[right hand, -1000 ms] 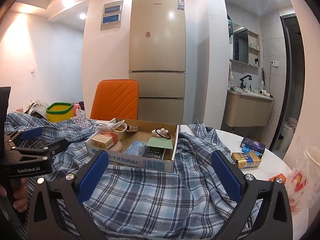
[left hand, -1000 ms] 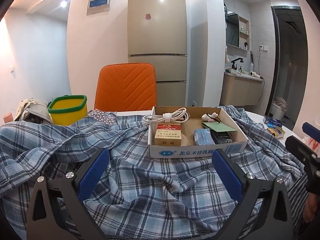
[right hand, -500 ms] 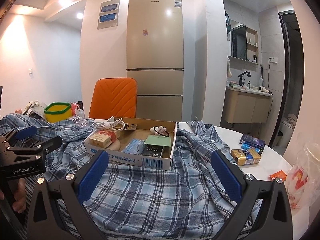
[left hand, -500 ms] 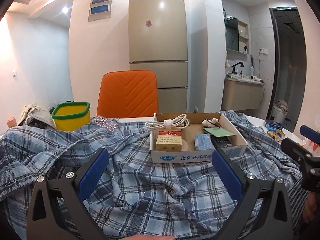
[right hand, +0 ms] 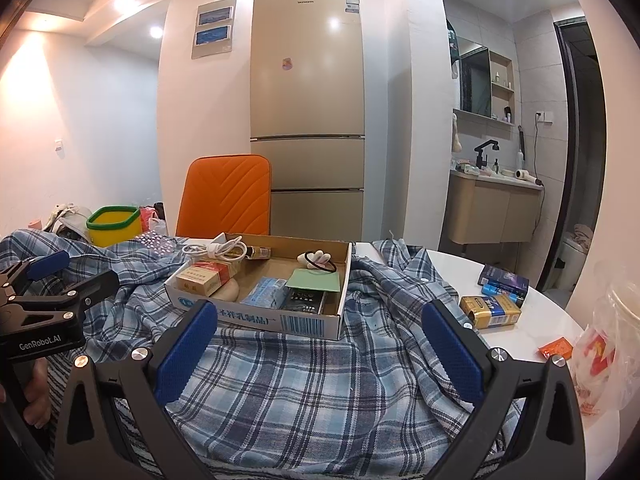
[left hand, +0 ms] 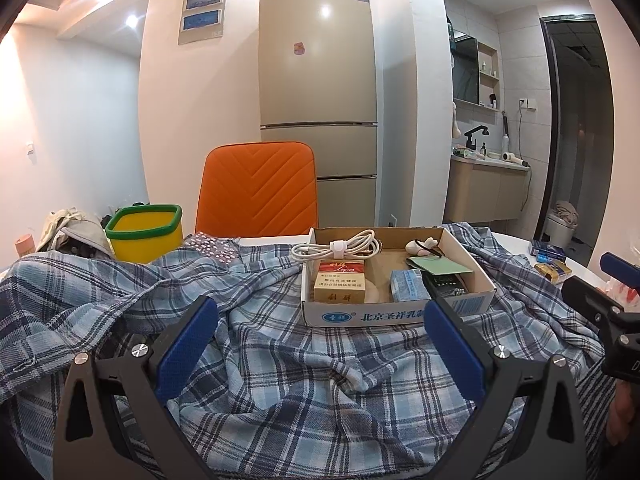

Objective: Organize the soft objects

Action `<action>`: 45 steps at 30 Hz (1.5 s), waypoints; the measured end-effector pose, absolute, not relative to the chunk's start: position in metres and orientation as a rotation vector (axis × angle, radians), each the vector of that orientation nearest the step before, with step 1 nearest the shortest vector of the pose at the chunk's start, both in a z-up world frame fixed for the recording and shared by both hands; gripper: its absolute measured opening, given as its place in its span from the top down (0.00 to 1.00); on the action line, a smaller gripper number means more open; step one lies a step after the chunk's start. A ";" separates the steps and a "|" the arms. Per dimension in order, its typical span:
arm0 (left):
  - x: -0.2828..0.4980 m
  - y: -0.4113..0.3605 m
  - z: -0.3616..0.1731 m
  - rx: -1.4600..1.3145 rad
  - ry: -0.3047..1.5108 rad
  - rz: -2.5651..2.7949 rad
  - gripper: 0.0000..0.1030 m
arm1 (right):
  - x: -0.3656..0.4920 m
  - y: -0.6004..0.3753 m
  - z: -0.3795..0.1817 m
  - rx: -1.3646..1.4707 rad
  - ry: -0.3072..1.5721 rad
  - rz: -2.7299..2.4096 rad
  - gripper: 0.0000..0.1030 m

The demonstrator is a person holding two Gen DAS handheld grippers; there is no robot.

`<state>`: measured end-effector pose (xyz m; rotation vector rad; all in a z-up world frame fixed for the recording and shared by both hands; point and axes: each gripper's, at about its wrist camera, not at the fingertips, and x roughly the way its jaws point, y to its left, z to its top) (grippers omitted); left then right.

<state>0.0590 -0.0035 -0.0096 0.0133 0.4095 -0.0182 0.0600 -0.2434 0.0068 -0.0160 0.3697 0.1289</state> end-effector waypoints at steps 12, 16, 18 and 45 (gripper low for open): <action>0.060 -0.004 -0.011 0.016 0.421 -0.017 0.01 | 0.060 -0.244 0.007 -0.015 0.370 0.128 0.00; 0.061 -0.003 -0.011 0.017 0.422 -0.016 0.01 | 0.061 -0.244 0.006 -0.013 0.375 0.128 0.00; 0.061 -0.004 -0.011 0.017 0.423 -0.016 0.01 | 0.061 -0.245 0.005 -0.010 0.381 0.128 0.00; 0.063 -0.004 -0.013 0.016 0.443 -0.019 0.01 | 0.062 -0.246 0.004 -0.010 0.387 0.126 0.00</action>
